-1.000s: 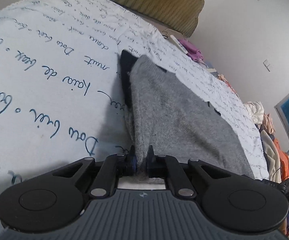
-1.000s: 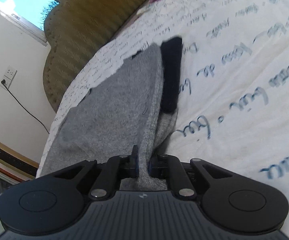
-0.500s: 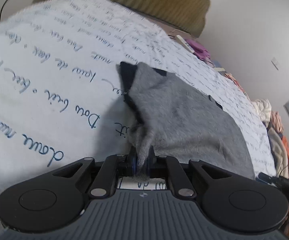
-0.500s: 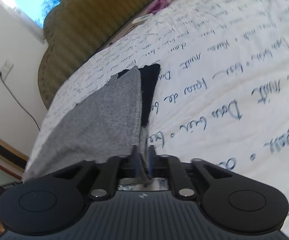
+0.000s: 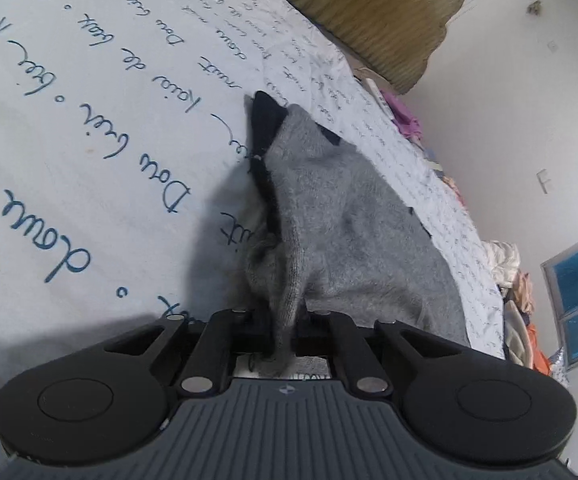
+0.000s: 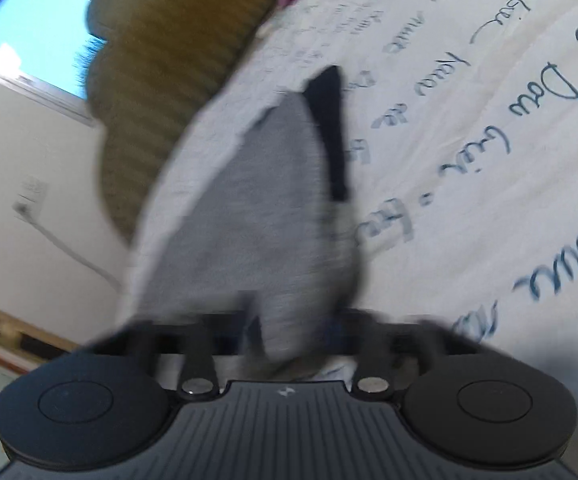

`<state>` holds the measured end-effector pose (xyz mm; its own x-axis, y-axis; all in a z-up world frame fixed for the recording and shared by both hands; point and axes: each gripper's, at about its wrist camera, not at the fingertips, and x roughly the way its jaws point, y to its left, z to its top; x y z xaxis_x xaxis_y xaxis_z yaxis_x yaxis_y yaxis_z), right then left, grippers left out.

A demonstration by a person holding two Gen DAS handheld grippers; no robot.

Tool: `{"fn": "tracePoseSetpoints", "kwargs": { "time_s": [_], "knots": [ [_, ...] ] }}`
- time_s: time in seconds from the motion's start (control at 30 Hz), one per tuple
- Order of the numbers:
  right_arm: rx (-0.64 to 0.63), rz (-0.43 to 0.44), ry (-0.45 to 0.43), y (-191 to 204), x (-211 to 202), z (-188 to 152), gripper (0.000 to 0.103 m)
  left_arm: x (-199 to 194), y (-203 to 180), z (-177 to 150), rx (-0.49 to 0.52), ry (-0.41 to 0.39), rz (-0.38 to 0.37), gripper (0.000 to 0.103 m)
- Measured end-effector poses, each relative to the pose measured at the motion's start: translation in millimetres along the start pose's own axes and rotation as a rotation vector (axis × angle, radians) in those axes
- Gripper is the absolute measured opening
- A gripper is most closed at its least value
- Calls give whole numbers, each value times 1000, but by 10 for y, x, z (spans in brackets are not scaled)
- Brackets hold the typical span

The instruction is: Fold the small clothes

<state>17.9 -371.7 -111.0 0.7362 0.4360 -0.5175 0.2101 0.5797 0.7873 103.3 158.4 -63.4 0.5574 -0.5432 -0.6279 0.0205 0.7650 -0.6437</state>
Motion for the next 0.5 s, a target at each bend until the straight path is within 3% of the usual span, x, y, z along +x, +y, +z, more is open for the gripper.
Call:
{"fn": "tracePoseSetpoints", "kwargs": {
  "time_s": [0.13, 0.27, 0.37, 0.43, 0.47, 0.5],
  "knots": [
    [-278, -158, -59, 365, -256, -34, 12, -267, -123, 23, 41, -40, -32, 6],
    [-451, -229, -79, 629, -569, -23, 12, -466, -296, -5, 80, -18, -73, 6],
    [-546, -316, -19, 664, -566, -80, 14, -354, -357, -129, 168, 47, 6, 7],
    [-617, -427, 40, 636, -433, -167, 21, -244, -336, -210, 214, 88, 92, 10],
    [-650, -497, 28, 631, -401, -208, 24, -221, -316, -224, 229, 103, 120, 17],
    [-683, -554, -2, 642, -419, -236, 35, -239, -311, -229, 242, 105, 145, 25]
  ]
}}
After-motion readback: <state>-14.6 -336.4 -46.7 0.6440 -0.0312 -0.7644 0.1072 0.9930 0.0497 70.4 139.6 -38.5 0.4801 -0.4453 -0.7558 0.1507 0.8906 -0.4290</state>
